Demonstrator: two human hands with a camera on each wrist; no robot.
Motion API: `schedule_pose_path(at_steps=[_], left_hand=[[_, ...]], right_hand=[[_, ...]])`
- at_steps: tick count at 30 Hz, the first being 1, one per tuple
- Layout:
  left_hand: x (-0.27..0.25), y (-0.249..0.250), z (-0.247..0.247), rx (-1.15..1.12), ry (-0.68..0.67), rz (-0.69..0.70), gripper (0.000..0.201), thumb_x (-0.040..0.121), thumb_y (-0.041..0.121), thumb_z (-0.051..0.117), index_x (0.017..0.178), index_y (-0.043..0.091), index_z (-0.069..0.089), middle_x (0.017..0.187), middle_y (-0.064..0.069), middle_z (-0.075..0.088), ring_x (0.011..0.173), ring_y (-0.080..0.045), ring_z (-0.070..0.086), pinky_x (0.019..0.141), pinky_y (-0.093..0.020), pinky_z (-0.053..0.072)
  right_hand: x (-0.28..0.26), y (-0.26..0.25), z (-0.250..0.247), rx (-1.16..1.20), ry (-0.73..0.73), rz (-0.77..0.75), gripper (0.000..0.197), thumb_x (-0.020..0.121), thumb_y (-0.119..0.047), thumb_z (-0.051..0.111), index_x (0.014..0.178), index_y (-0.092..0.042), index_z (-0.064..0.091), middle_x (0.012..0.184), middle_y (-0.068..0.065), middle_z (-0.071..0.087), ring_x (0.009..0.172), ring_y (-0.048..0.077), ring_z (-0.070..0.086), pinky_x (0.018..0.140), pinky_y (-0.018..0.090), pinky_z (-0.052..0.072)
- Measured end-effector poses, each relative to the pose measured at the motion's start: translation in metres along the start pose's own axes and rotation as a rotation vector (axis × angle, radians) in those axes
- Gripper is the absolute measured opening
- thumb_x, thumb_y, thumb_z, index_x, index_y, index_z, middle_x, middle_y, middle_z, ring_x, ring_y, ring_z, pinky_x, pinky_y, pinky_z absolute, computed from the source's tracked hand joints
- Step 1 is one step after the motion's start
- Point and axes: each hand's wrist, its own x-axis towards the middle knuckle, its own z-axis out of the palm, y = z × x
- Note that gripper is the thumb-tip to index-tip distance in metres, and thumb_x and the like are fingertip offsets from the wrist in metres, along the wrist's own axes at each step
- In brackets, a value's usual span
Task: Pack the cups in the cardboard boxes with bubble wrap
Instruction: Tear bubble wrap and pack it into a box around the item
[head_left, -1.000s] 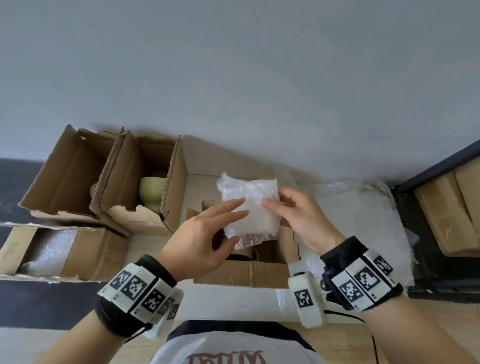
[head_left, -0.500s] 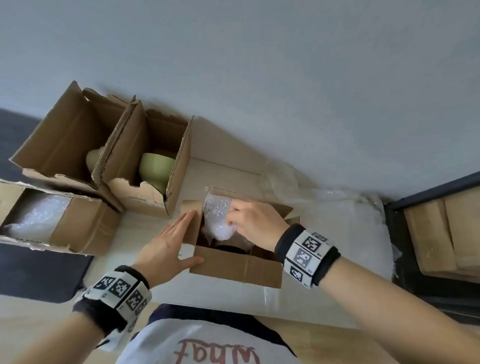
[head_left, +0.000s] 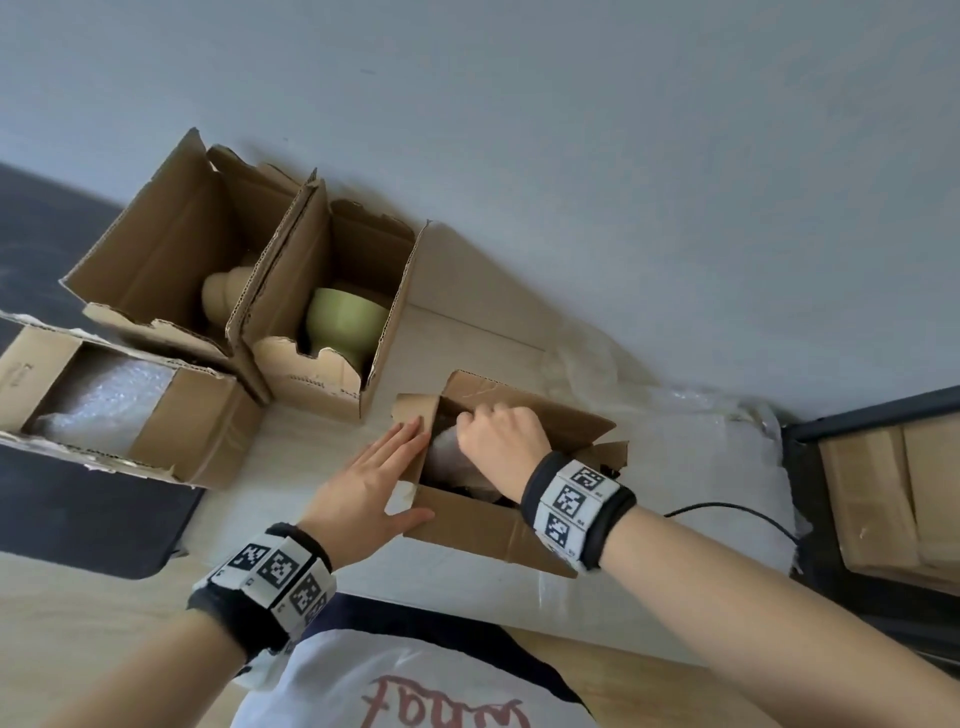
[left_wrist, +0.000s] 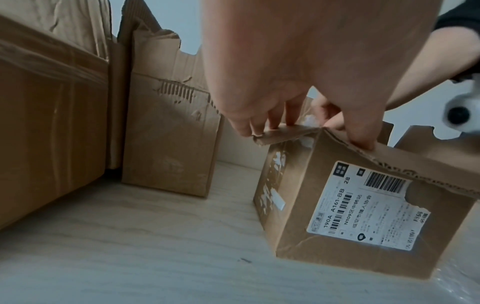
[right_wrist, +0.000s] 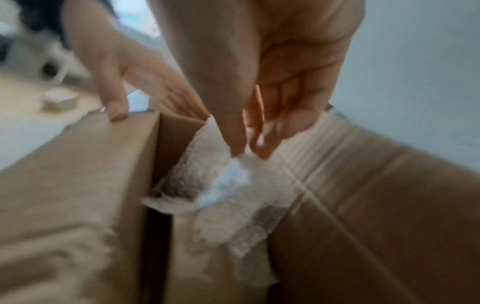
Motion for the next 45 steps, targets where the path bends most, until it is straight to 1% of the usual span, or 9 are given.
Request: schedule_pose_path(at_steps=[9, 13, 22, 31, 34, 37, 40, 42, 45], left_hand=[[0.001, -0.003, 0.003, -0.050, 0.013, 0.008, 0.085, 0.084, 0.049, 0.062, 0.149, 0.030, 0.011, 0.149, 0.023, -0.006, 0.138, 0.005, -0.007, 0.112, -0.018, 0.006], [0.000, -0.004, 0.005, -0.043, 0.011, 0.005, 0.085, 0.085, 0.049, 0.061, 0.149, 0.030, 0.009, 0.149, 0.022, -0.008, 0.140, 0.004, -0.007, 0.113, -0.017, 0.005], [-0.003, -0.002, 0.007, 0.059, 0.010, 0.016, 0.085, 0.087, 0.051, 0.056, 0.150, 0.028, 0.003, 0.149, 0.019, -0.014, 0.136, 0.003, -0.011, 0.110, -0.015, 0.002], [-0.004, 0.005, 0.005, 0.109, -0.053, -0.020, 0.087, 0.087, 0.054, 0.053, 0.147, 0.031, -0.006, 0.152, 0.018, -0.013, 0.140, -0.002, -0.003, 0.110, -0.019, 0.012], [-0.002, 0.014, -0.001, 0.268, -0.062, 0.032, 0.079, 0.090, 0.058, 0.042, 0.149, 0.017, 0.009, 0.156, 0.002, 0.004, 0.144, -0.016, 0.011, 0.117, -0.030, 0.009], [0.001, 0.029, 0.000, 0.454, -0.132, 0.034, 0.082, 0.091, 0.062, 0.013, 0.142, 0.002, 0.035, 0.151, -0.017, 0.028, 0.138, -0.031, 0.029, 0.114, -0.044, 0.017], [0.006, 0.034, 0.011, 0.508, -0.149, 0.033, 0.089, 0.090, 0.065, 0.004, 0.142, -0.001, 0.034, 0.151, -0.020, 0.023, 0.139, -0.031, 0.025, 0.115, -0.044, 0.022], [0.010, 0.033, 0.016, 0.475, -0.135, 0.026, 0.096, 0.085, 0.070, -0.001, 0.145, 0.000, 0.026, 0.154, -0.018, 0.013, 0.141, -0.026, 0.016, 0.112, -0.040, 0.020], [0.015, 0.032, 0.023, 0.434, -0.113, 0.025, 0.102, 0.081, 0.074, -0.004, 0.147, -0.001, 0.018, 0.156, -0.017, 0.005, 0.143, -0.027, 0.011, 0.112, -0.039, 0.017]], right_hand=[[0.012, 0.014, 0.029, 0.330, -0.244, -0.127, 0.049, 0.092, -0.012, 0.051, 0.140, -0.012, 0.039, 0.138, 0.007, 0.048, 0.118, 0.028, 0.054, 0.093, 0.040, 0.046], [0.036, 0.001, 0.031, 0.276, -0.449, -0.146, 0.047, 0.094, -0.017, 0.048, 0.140, -0.013, 0.038, 0.143, 0.006, 0.044, 0.126, 0.028, 0.047, 0.101, 0.043, 0.043], [0.023, -0.004, 0.029, 0.223, -0.147, -0.130, 0.030, 0.089, -0.009, 0.056, 0.119, -0.008, 0.056, 0.121, 0.011, 0.055, 0.111, 0.029, 0.054, 0.088, 0.040, 0.046], [0.023, 0.004, 0.038, 0.380, -0.367, -0.093, 0.031, 0.093, -0.012, 0.048, 0.123, -0.006, 0.057, 0.127, 0.012, 0.057, 0.115, 0.031, 0.054, 0.093, 0.042, 0.047], [0.000, 0.017, 0.029, 0.615, -0.166, -0.028, 0.031, 0.097, -0.012, 0.042, 0.126, -0.010, 0.054, 0.131, 0.007, 0.054, 0.115, 0.028, 0.055, 0.091, 0.042, 0.049], [-0.044, 0.036, 0.026, 0.839, 0.328, 0.067, 0.031, 0.098, -0.019, 0.039, 0.122, -0.013, 0.059, 0.121, 0.001, 0.061, 0.095, 0.018, 0.063, 0.076, 0.036, 0.054], [-0.091, 0.064, 0.040, 0.762, 0.752, 0.295, 0.026, 0.093, -0.016, 0.043, 0.109, -0.010, 0.063, 0.114, 0.001, 0.059, 0.077, 0.010, 0.059, 0.057, 0.020, 0.048], [-0.115, 0.084, 0.063, 0.763, 0.805, 0.517, 0.021, 0.090, -0.007, 0.050, 0.107, -0.007, 0.062, 0.118, 0.006, 0.055, 0.088, 0.014, 0.058, 0.062, 0.023, 0.049], [-0.138, 0.111, 0.113, 0.789, 0.526, 0.820, 0.026, 0.090, -0.004, 0.055, 0.116, -0.004, 0.058, 0.135, 0.012, 0.044, 0.100, 0.026, 0.059, 0.072, 0.035, 0.053]])
